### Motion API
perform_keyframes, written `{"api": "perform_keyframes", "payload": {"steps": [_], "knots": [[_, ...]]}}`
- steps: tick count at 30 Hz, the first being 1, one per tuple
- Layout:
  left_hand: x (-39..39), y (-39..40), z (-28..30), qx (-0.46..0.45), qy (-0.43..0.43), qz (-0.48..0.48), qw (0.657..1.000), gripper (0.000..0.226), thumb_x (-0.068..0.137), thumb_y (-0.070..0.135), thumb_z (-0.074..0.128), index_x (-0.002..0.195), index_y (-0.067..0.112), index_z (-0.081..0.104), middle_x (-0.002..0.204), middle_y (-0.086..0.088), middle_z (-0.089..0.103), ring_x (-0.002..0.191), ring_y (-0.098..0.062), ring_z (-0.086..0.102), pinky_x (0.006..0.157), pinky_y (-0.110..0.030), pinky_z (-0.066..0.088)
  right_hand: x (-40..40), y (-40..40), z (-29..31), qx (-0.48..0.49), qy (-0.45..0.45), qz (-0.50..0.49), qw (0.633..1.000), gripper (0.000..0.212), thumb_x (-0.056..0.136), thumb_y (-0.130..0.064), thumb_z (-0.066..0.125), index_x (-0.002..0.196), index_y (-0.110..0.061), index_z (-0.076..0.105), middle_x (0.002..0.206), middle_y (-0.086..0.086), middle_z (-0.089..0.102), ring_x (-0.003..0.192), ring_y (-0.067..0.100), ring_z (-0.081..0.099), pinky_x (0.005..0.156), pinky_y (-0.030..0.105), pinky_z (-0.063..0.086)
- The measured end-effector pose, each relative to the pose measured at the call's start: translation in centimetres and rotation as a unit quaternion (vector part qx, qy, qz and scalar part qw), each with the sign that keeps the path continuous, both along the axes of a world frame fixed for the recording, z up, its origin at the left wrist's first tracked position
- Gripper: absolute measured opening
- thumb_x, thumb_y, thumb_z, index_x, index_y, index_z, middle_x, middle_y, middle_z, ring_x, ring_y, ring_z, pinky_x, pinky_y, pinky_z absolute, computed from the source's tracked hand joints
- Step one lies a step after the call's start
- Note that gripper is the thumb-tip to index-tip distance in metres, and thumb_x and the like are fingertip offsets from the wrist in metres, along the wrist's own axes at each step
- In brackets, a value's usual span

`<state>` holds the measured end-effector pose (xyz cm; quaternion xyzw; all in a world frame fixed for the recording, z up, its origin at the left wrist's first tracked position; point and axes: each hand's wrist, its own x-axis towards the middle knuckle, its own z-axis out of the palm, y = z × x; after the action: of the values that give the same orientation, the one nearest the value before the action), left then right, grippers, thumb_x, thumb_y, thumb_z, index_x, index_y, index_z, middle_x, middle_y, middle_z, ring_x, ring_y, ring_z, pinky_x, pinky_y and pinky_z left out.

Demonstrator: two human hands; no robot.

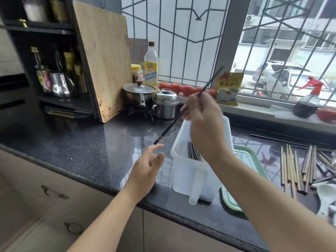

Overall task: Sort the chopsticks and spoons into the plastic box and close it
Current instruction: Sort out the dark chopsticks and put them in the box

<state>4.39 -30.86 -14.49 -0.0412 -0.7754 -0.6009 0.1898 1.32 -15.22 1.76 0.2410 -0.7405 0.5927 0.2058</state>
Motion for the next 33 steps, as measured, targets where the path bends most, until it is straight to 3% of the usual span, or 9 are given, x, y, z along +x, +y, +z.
{"api": "perform_keyframes", "payload": {"steps": [3, 8, 12, 16, 19, 24, 27, 30, 33], "knots": [[-0.3, -0.2, 0.0, 0.027, -0.018, 0.015, 0.999, 0.049, 0.089, 0.068, 0.055, 0.126, 0.037, 0.056, 0.063, 0.000, 0.037, 0.057, -0.018, 0.034, 0.055, -0.035, 0.033, -0.8, 2.9, 2.8, -0.125, 0.052, -0.108, 0.985, 0.024, 0.109, -0.025, 0.041, 0.089, -0.019, 0.053, 0.076, 0.002, 0.061, 0.060, 0.017, 0.065, 0.058, 0.039, 0.056], [-0.8, -0.3, -0.2, 0.092, -0.028, 0.026, 0.995, 0.030, 0.092, 0.048, 0.057, 0.115, 0.030, 0.062, 0.057, 0.008, 0.040, 0.051, -0.017, 0.030, 0.050, -0.031, 0.027, -5.4, 6.3, 3.7, 0.223, -0.004, -0.219, 0.950, 0.022, 0.105, -0.028, 0.050, 0.095, -0.010, 0.055, 0.079, 0.008, 0.065, 0.069, 0.031, 0.069, 0.065, 0.051, 0.059], [-0.6, -0.4, -0.1, 0.084, -0.030, 0.031, 0.996, 0.025, 0.095, 0.044, 0.055, 0.114, 0.029, 0.062, 0.057, 0.010, 0.041, 0.051, -0.014, 0.032, 0.049, -0.032, 0.029, -6.3, 4.5, 1.1, 0.511, -0.142, -0.153, 0.834, 0.014, 0.095, -0.009, 0.062, 0.081, -0.005, 0.062, 0.067, 0.010, 0.071, 0.061, 0.027, 0.072, 0.065, 0.041, 0.063], [-0.4, -0.2, 0.2, 0.069, -0.031, 0.043, 0.996, 0.026, 0.095, 0.044, 0.055, 0.114, 0.029, 0.063, 0.057, 0.011, 0.044, 0.051, -0.012, 0.036, 0.050, -0.030, 0.032, -6.8, 2.5, -0.7, 0.574, -0.196, -0.092, 0.790, 0.025, 0.094, -0.002, 0.055, 0.070, -0.009, 0.058, 0.052, 0.006, 0.062, 0.052, 0.021, 0.063, 0.051, 0.026, 0.054], [-0.4, -0.2, 0.1, 0.059, -0.029, 0.044, 0.997, 0.018, 0.101, 0.037, 0.056, 0.115, 0.028, 0.062, 0.057, 0.011, 0.044, 0.052, -0.011, 0.036, 0.051, -0.031, 0.032, -7.0, 2.0, -2.0, 0.608, -0.278, -0.067, 0.741, 0.034, 0.097, -0.002, 0.045, 0.074, -0.003, 0.069, 0.052, 0.001, 0.069, 0.054, 0.014, 0.071, 0.072, 0.028, 0.059], [-0.4, -0.2, 0.3, 0.063, -0.035, 0.044, 0.996, 0.016, 0.102, 0.035, 0.056, 0.114, 0.028, 0.063, 0.057, 0.011, 0.046, 0.052, -0.011, 0.038, 0.052, -0.030, 0.033, -7.0, 2.3, -0.7, 0.567, -0.215, -0.096, 0.789, 0.025, 0.093, 0.001, 0.060, 0.071, -0.007, 0.052, 0.067, 0.006, 0.056, 0.055, 0.020, 0.057, 0.062, 0.033, 0.058], [-0.4, -0.3, 0.3, 0.062, -0.042, 0.055, 0.996, 0.024, 0.095, 0.044, 0.055, 0.111, 0.028, 0.064, 0.056, 0.013, 0.047, 0.051, -0.011, 0.039, 0.053, -0.031, 0.034, -6.4, 2.7, 0.5, 0.547, -0.141, -0.149, 0.811, 0.014, 0.086, -0.002, 0.062, 0.074, -0.007, 0.060, 0.078, 0.006, 0.058, 0.064, 0.023, 0.054, 0.062, 0.034, 0.051], [-0.3, 0.0, 0.4, 0.047, -0.040, 0.086, 0.994, 0.022, 0.094, 0.042, 0.056, 0.104, 0.026, 0.068, 0.057, 0.017, 0.056, 0.054, -0.006, 0.046, 0.057, -0.032, 0.038, -6.2, 3.8, 0.6, 0.477, -0.051, -0.165, 0.862, 0.025, 0.089, -0.009, 0.051, 0.101, -0.014, 0.072, 0.097, 0.009, 0.066, 0.084, 0.033, 0.063, 0.081, 0.044, 0.057], [0.4, 0.8, 1.3, -0.016, -0.028, 0.170, 0.985, 0.016, 0.102, 0.024, 0.057, 0.092, 0.024, 0.070, 0.069, 0.013, 0.067, 0.069, -0.011, 0.061, 0.066, -0.039, 0.050, -4.8, 5.7, 0.7, 0.389, -0.012, -0.171, 0.905, 0.029, 0.094, -0.018, 0.048, 0.106, -0.019, 0.074, 0.104, 0.009, 0.071, 0.091, 0.032, 0.065, 0.086, 0.046, 0.057]]}}
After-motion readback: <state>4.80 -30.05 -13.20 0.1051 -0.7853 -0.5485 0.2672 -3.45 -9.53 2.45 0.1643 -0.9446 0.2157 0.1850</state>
